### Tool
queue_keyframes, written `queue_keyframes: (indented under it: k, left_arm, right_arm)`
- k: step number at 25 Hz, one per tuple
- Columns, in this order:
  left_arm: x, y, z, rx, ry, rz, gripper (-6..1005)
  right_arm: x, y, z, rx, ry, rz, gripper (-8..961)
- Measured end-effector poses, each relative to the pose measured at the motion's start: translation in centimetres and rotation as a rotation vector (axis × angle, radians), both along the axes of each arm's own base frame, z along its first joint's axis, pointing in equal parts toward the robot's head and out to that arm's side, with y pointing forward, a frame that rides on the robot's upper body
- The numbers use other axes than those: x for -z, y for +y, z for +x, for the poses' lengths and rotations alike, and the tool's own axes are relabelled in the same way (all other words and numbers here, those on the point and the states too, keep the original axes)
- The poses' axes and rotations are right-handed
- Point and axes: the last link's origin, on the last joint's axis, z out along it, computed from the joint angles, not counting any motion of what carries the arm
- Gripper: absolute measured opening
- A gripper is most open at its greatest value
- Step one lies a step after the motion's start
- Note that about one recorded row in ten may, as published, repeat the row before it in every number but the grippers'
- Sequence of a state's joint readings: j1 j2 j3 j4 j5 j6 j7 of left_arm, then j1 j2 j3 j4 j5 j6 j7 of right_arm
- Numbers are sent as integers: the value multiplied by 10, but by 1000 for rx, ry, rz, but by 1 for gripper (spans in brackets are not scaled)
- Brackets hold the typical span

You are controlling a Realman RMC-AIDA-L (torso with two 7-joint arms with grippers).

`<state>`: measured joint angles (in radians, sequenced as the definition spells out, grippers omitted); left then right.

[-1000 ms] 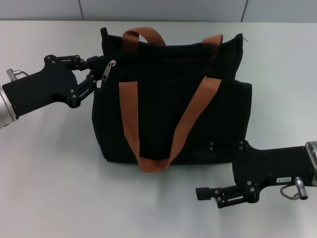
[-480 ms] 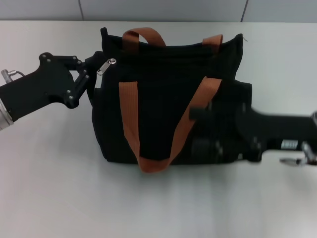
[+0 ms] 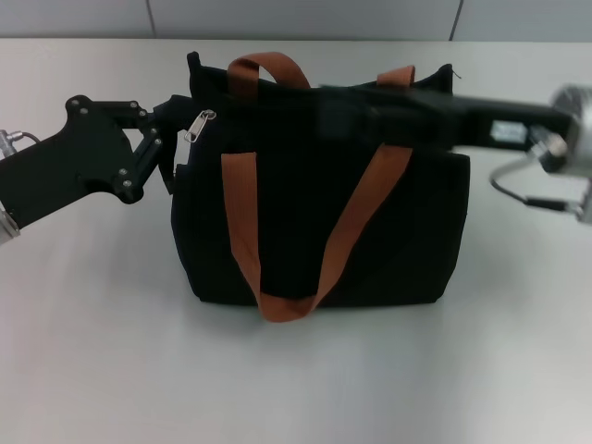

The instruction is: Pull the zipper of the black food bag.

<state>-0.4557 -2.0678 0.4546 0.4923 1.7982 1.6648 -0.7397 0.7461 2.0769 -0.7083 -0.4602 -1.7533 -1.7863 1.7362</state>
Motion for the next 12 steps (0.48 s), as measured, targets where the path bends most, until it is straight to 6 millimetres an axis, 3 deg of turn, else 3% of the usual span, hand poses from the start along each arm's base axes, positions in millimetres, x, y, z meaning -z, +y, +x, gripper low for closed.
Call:
queue_keyframes:
  k: [4,12]
  left_arm:
    - [-1,-1,0,1,-10,6,24]
    - [-4,0,0,4,-16,33,24]
  right_arm:
    - [11,19,-29,45,-95,-127,827]
    - [17,34,-55,137,-210,-255,826]
